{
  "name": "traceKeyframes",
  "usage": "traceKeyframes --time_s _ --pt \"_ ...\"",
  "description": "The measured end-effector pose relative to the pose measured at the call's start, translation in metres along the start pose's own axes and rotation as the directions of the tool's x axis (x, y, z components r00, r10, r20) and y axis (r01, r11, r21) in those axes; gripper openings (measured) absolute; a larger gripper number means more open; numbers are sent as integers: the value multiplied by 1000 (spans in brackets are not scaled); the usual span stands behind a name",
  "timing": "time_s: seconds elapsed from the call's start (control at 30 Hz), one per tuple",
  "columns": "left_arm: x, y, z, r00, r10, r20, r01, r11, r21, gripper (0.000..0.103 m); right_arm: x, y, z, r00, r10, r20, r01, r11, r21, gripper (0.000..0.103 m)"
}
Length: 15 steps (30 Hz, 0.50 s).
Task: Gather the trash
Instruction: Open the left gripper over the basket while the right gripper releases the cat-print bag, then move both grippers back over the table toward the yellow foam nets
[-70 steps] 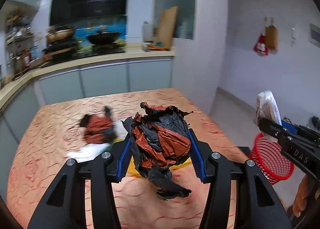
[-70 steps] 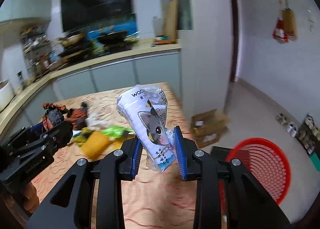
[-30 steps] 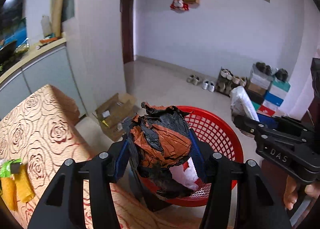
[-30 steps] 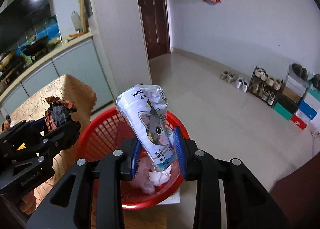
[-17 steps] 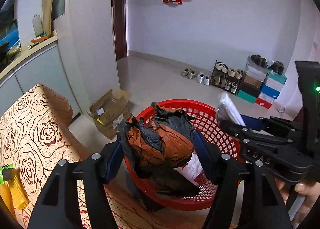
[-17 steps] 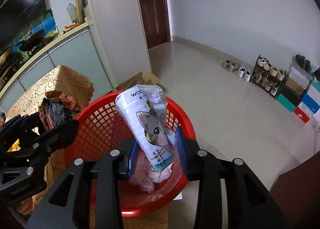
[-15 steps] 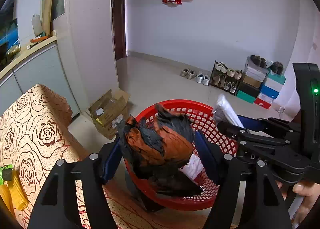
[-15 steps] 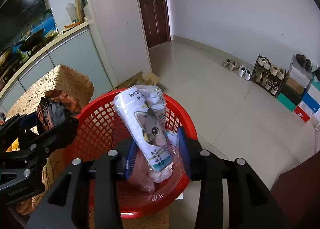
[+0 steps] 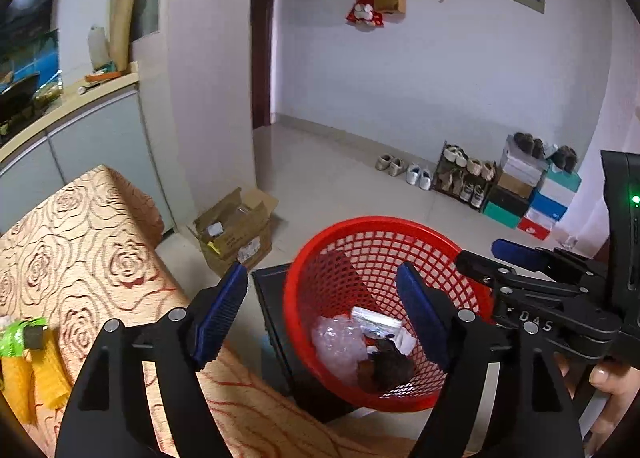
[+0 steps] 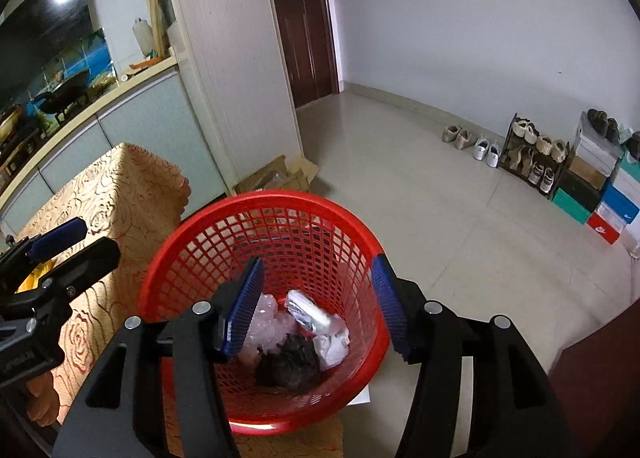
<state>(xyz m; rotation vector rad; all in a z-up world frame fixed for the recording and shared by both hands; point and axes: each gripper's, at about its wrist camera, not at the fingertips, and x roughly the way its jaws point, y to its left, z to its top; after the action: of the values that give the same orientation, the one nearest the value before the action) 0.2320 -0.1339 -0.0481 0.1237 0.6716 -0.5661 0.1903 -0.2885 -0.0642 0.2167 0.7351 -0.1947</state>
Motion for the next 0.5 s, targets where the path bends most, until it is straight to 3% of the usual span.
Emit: traceKeyframes --time_s 0.3,0.5 --pt "-40 25 -6 995 84 53 -81 995 -66 75 -32 21 6 996 18 91 -16 1000 -22 56" --pt "-79 54 -15 979 180 92 -168 977 -129 76 -49 58 8 988 71 136 -60 995 -81 61"
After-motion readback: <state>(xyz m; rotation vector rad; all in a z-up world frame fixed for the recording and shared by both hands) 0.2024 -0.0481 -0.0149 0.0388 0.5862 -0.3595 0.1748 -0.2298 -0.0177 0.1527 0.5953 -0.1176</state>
